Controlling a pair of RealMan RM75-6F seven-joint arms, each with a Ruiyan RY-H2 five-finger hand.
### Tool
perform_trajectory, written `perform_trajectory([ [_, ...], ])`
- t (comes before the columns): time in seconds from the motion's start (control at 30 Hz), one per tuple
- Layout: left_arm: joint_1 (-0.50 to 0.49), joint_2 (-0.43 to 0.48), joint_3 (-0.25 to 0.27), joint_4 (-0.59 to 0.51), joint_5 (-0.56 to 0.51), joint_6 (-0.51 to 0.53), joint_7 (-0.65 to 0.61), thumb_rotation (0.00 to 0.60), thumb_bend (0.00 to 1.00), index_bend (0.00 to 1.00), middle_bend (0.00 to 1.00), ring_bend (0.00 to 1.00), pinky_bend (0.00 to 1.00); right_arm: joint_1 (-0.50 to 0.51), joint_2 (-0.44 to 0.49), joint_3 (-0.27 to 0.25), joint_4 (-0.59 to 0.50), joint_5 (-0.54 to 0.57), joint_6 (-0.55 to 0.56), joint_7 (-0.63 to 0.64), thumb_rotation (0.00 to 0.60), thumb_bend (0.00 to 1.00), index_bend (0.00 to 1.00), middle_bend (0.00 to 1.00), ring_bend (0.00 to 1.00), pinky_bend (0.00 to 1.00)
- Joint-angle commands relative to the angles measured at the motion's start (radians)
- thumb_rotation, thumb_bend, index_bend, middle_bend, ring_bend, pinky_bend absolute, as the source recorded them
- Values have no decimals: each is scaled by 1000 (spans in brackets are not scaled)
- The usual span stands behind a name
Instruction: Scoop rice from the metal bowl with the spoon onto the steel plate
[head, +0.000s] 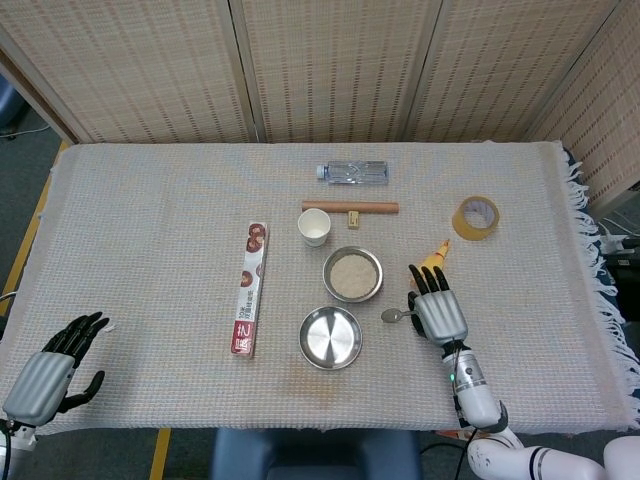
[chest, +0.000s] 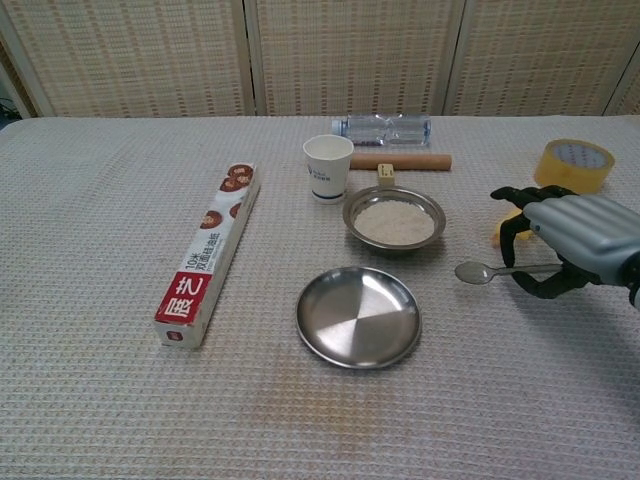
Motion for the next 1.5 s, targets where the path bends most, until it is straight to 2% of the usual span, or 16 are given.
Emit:
perform_trajectory([
  [0.03,0,-1,0,-1,1,-1,4,600,445,0,0,0,167,-4,11,0,-8,3,2,-1,600,364,554,0,0,0],
  [0.53,4,-1,3,-8,6,5,15,600,442,0,0,0,167,-10,3,-19,13,21,-20,-12,600,364,543,4,0,0],
  [0.73,3,0,3,-5,6,4,8,600,443,0,0,0,167,-15,-1,-12,17,-20,26,19,600,365,578,173,0,0],
  [0.83,3,0,3,-4,6,4,6,600,443,0,0,0,167,-19,-3,-4,26,-52,64,50,600,372,660,325,0,0],
  [1.03,3,0,4,-6,7,3,11,600,443,0,0,0,167,-24,-17,-8,63,-75,78,74,600,380,815,471,46,0],
  [1.23,2,-1,3,-8,3,0,15,600,443,0,0,0,167,-27,-39,-10,105,-86,77,105,600,384,894,541,97,0],
  [1.5,0,-2,0,-6,-4,-7,15,600,444,0,0,0,167,-27,-42,2,119,-93,84,113,600,385,916,557,109,1],
])
